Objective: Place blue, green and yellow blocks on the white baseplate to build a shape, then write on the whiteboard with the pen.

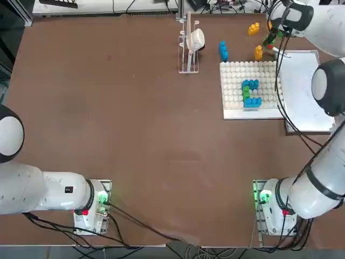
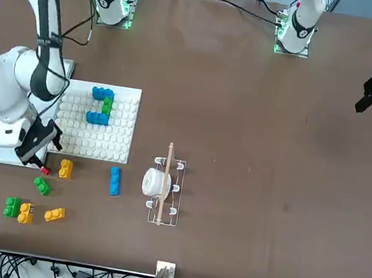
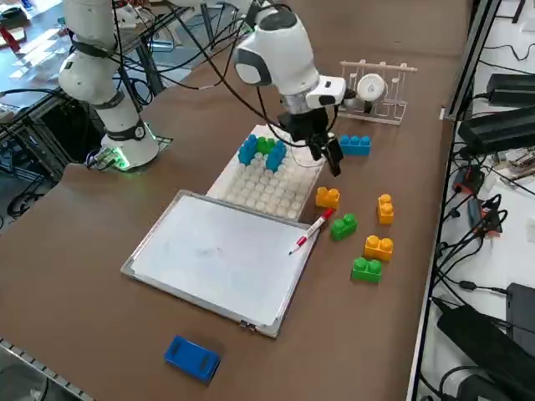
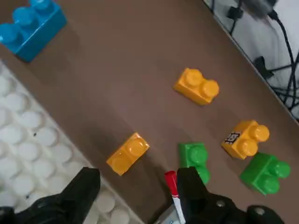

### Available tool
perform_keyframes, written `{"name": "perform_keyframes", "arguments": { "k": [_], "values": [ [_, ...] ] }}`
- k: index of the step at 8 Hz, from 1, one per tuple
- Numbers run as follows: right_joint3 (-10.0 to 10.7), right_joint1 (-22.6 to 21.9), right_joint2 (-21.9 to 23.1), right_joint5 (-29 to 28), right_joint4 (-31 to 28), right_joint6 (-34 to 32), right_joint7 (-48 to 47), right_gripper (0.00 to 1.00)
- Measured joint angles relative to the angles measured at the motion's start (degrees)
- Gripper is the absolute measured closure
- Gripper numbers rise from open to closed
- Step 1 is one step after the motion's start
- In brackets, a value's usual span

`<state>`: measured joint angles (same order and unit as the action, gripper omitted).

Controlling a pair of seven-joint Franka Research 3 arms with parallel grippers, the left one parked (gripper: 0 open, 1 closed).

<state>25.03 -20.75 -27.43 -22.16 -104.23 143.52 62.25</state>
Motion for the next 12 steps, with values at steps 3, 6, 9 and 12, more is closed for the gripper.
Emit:
{"name": "perform_keyframes", "arguments": {
  "k": [3, 6, 9, 12],
  "values": [
    [-0.07, 0.24, -7.28, -2.92, 6.17, -0.15, -20.33, 0.01],
    [-0.10, 0.40, -11.82, -5.42, 7.64, -0.22, -30.44, 0.01],
    [-0.10, 0.45, -13.32, -5.72, 7.65, -0.71, -36.14, 0.03],
    [-0.21, 0.47, -13.59, -5.77, 7.64, -1.46, -39.55, 0.05]
  ]
}}
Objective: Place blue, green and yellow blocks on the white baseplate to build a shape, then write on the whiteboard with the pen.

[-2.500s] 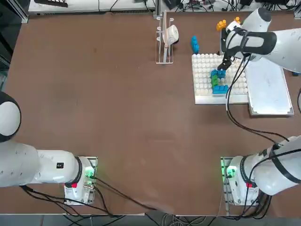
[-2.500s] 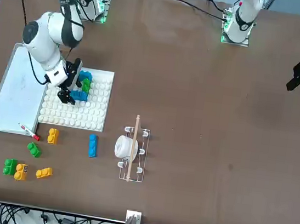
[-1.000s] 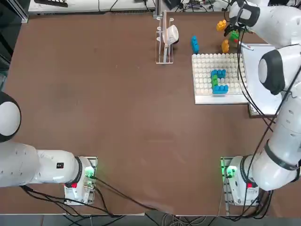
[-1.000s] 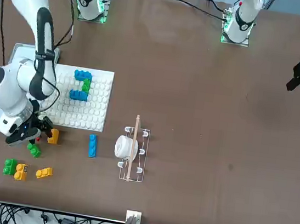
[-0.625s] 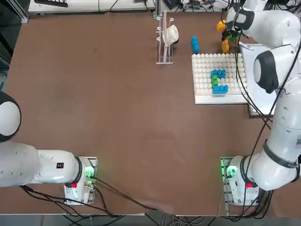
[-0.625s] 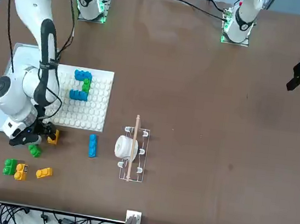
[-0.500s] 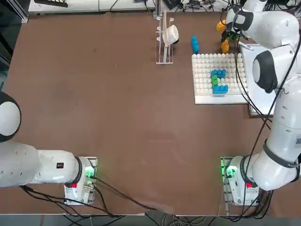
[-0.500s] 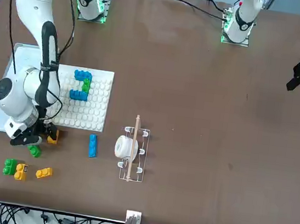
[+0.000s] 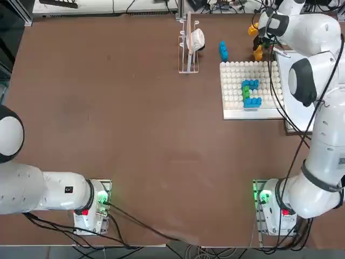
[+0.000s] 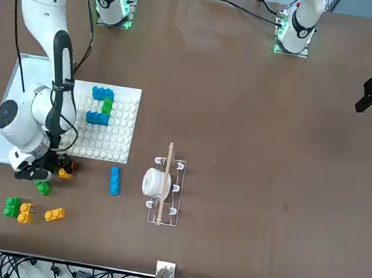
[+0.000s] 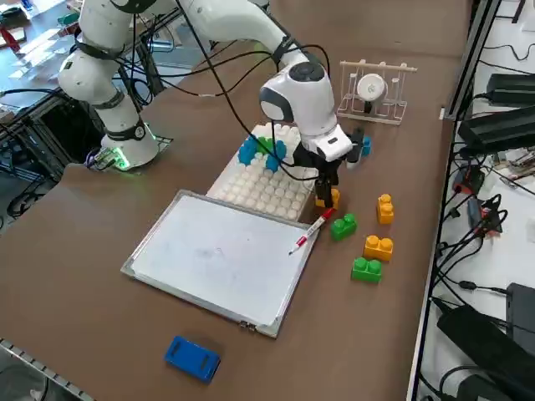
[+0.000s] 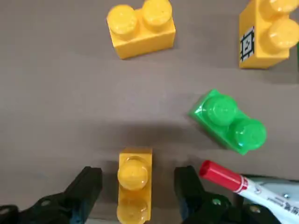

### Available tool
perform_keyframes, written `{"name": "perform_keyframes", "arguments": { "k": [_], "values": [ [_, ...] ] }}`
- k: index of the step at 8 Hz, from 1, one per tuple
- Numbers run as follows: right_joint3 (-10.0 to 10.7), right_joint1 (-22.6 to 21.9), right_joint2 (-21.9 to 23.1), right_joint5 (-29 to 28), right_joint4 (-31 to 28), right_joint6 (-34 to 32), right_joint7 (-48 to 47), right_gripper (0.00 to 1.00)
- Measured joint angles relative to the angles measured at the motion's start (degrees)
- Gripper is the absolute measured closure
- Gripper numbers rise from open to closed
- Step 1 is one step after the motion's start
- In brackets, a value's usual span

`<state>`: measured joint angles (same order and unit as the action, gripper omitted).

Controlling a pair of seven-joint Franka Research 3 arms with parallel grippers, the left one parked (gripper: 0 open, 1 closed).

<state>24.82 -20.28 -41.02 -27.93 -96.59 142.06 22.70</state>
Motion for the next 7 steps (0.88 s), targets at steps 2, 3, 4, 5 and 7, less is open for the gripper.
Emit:
{"name": "perform_keyframes", "arguments": {
  "k": [2, 3, 4, 5, 7],
  "values": [
    [-0.25, 0.00, -0.27, 0.00, 0.00, -1.02, -1.88, 0.07],
    [-0.27, 0.00, -0.51, 0.00, -0.02, -1.35, -2.23, 0.09],
    [-0.27, 0.03, -0.72, 0.00, -0.12, -1.57, -2.27, 0.12],
    [-0.27, 0.05, -0.91, 0.00, -0.31, -1.77, -2.27, 0.18],
    [-0.25, 0.05, -1.40, 0.02, -0.29, -1.77, -2.25, 0.59]
  ]
}}
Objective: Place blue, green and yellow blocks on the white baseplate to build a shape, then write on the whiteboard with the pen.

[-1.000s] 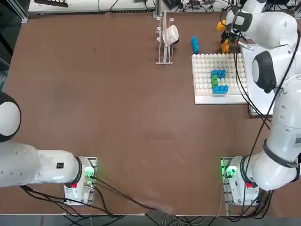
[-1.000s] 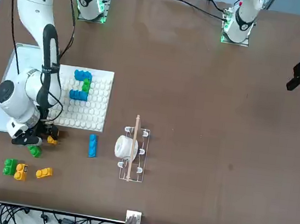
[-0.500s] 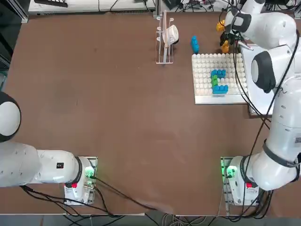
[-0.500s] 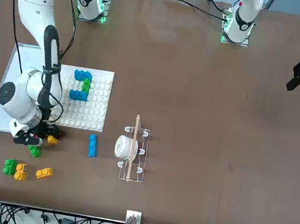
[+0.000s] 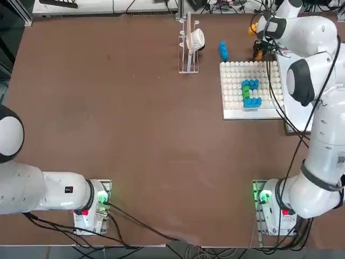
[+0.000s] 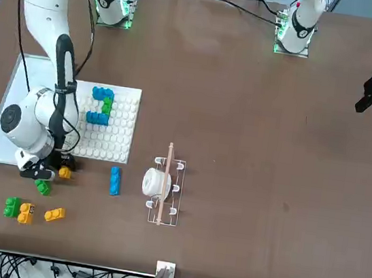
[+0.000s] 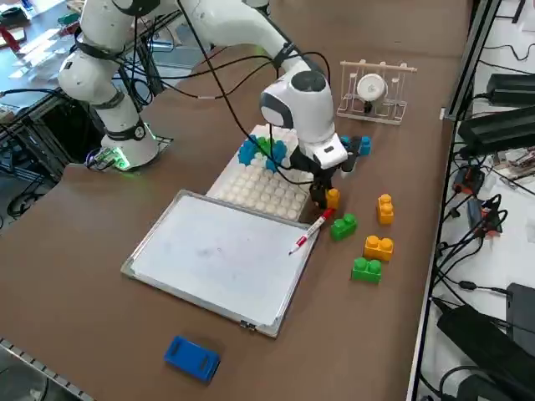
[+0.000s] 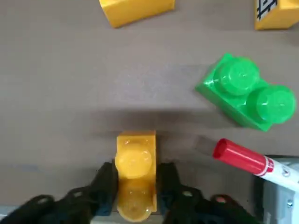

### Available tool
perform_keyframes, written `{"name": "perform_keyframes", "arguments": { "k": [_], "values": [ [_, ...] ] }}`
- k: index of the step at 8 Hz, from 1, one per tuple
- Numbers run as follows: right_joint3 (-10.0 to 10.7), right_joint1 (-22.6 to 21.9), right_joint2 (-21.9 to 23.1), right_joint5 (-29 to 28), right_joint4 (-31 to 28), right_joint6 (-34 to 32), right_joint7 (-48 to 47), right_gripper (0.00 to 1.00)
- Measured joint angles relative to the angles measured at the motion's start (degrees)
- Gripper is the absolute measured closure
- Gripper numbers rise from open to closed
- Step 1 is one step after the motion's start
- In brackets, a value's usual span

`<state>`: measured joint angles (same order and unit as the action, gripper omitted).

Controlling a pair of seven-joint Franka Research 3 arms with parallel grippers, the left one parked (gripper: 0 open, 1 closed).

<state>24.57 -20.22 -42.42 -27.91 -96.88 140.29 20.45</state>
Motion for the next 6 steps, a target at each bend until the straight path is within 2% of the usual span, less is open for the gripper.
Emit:
{"name": "perform_keyframes", "arguments": {
  "k": [4, 6],
  "values": [
    [-0.02, -0.09, 0.23, 0.01, 1.29, -0.33, 0.11, 0.59],
    [-0.09, -0.63, 2.57, 0.02, 2.47, -4.28, 0.06, 0.59]
  ]
}}
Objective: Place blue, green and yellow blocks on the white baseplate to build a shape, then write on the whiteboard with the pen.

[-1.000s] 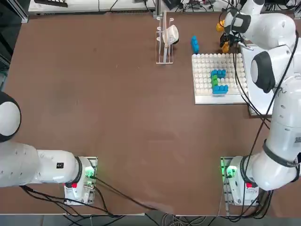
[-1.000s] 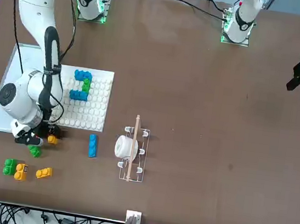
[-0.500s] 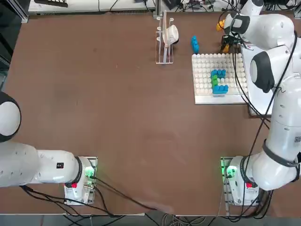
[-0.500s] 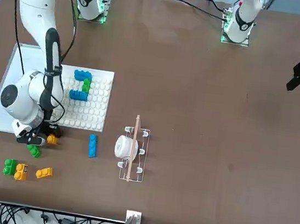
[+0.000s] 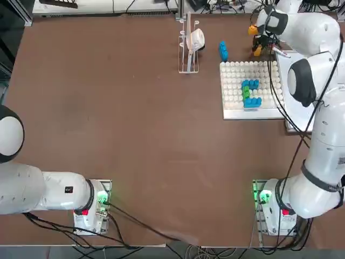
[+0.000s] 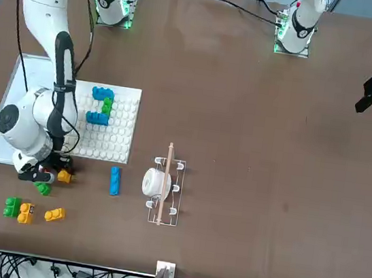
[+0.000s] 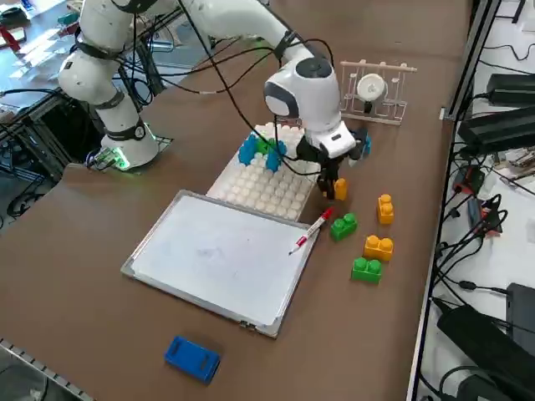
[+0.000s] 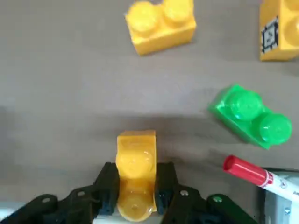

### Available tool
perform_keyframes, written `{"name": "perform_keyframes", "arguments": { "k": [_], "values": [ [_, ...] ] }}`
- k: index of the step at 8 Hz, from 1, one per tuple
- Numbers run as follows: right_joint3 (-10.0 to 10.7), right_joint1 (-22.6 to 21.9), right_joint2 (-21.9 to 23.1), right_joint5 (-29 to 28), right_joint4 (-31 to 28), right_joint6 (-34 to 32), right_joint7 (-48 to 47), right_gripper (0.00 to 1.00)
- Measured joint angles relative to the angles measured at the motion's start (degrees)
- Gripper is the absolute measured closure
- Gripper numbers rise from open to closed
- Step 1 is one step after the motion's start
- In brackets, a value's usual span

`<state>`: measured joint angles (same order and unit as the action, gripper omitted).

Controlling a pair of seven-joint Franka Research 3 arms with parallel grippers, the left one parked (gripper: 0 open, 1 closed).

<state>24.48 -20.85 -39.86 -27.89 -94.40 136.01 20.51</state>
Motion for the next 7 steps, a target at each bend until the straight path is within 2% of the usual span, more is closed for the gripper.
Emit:
{"name": "perform_keyframes", "arguments": {
  "k": [2, 3, 7],
  "values": [
    [0.01, -1.57, 4.70, 0.00, -2.12, -4.44, -0.91, 0.59],
    [0.01, -2.84, 7.19, 0.00, -5.37, -4.48, -1.30, 0.59],
    [1.49, -8.71, 16.63, 0.00, -22.98, 3.24, -1.67, 0.59]
  ]
}}
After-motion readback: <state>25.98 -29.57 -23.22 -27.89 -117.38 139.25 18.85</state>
